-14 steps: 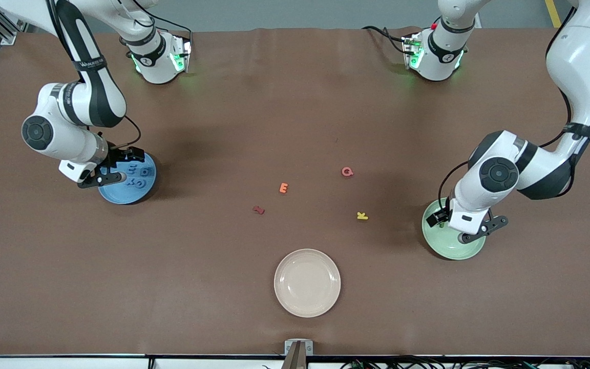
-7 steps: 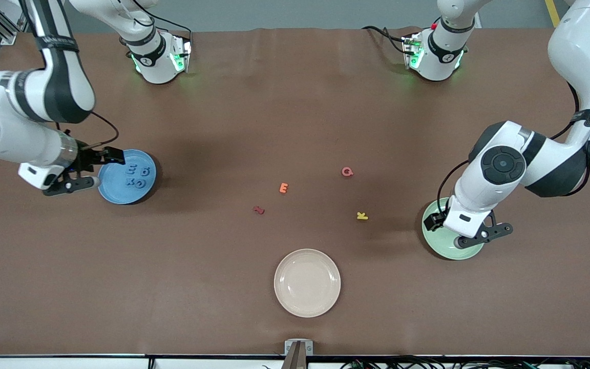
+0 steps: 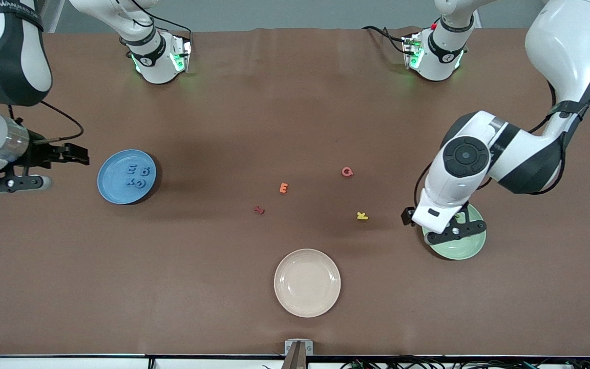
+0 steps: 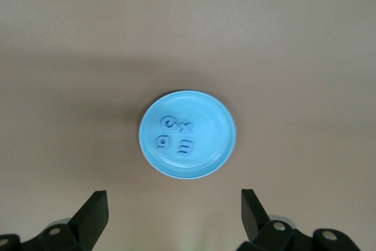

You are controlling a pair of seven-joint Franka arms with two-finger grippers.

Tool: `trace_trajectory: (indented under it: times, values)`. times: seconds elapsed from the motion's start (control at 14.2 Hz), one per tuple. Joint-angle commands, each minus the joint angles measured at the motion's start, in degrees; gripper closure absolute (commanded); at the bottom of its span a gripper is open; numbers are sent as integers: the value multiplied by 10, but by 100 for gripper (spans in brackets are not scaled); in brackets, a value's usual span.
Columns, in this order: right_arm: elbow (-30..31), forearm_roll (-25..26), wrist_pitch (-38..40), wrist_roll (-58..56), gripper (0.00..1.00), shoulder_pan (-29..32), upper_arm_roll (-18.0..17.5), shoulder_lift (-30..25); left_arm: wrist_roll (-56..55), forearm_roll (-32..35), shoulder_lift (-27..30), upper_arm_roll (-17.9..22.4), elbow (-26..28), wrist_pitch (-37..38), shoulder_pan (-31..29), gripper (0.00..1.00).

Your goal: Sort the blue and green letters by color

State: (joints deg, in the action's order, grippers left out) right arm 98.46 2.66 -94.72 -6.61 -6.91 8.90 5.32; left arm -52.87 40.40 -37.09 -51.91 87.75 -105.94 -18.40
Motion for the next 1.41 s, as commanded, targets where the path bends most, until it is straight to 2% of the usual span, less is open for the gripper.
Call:
trace_trajectory:
  times: [0.0,0.21,0.28,0.35,0.64,0.85,1.06,1.2,1.34]
  values:
    - [-59,16,31,12,0,13,-6,18,67,-106,74,145,-21,13,112,0]
    - [-80,2,31,12,0,33,-7,20,209,-251,148,308,-22,13,190,0]
    - [-90,2,31,12,0,34,-7,28,240,-291,174,338,-17,14,192,0]
    - [-106,4,32,12,0,32,-7,39,260,-312,193,349,-12,19,188,0]
    - [-142,7,46,12,0,36,-7,44,296,-321,287,384,13,81,178,0]
    - [-151,3,53,14,0,35,-7,44,382,-364,340,396,23,128,134,0]
    - [-146,-3,81,15,0,36,-6,40,427,-397,413,432,85,125,125,0]
    - [-143,-20,101,25,0,37,-6,35,427,-397,443,432,109,126,124,0]
    - [-142,-23,108,44,0,38,-11,26,436,-397,446,433,103,149,123,0]
